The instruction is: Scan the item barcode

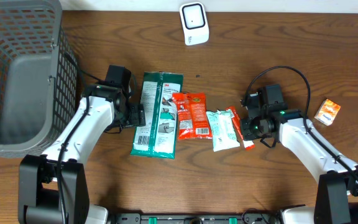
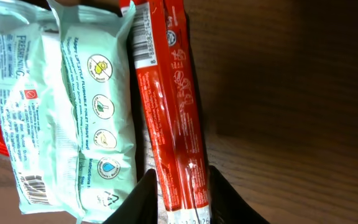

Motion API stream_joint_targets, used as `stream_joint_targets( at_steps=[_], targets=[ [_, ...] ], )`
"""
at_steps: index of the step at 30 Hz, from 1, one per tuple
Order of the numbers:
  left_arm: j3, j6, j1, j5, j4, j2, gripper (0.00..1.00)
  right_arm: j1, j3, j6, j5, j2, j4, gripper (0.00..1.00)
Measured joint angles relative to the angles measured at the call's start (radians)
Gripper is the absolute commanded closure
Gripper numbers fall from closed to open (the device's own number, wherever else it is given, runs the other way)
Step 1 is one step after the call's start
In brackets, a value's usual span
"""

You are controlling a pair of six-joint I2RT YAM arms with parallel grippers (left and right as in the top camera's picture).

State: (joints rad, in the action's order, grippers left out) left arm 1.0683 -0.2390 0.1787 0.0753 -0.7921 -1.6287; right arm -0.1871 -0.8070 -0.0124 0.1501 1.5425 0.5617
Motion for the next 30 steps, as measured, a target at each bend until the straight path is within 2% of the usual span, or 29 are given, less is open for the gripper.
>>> stream_joint_targets(
  at_steps=[6, 10, 13, 19, 23, 27, 30],
  targets=[
    [0.000, 0.000, 0.000, 0.000, 0.000, 0.000, 0.14, 0.000, 0.059, -0.002, 0.003, 0.000, -0.046, 0.72],
    [0.000, 0.000, 0.000, 0.000, 0.000, 0.000, 0.14, 0.000, 0.108, -0.002, 0.004, 0.000, -0.097, 0.76],
    [0.000, 0.000, 0.000, 0.000, 0.000, 0.000, 0.14, 0.000, 0.116, -0.003, 0.004, -0.001, -0.121, 0.72],
    [0.000, 0.000, 0.000, 0.000, 0.000, 0.000, 0.14, 0.000, 0.117, 0.014, -0.052, -0.001, -0.126, 0.73],
    [0.000, 0.000, 0.000, 0.000, 0.000, 0.000, 0.14, 0.001, 0.117, 0.036, -0.097, -0.001, -0.129, 0.65],
    [0.000, 0.000, 0.000, 0.000, 0.000, 0.000, 0.14, 0.007, 0.117, 0.047, -0.118, -0.001, -0.133, 0.65],
    [0.000, 0.000, 0.000, 0.000, 0.000, 0.000, 0.14, 0.021, 0.116, 0.054, -0.127, -0.001, -0.132, 0.60]
  ],
)
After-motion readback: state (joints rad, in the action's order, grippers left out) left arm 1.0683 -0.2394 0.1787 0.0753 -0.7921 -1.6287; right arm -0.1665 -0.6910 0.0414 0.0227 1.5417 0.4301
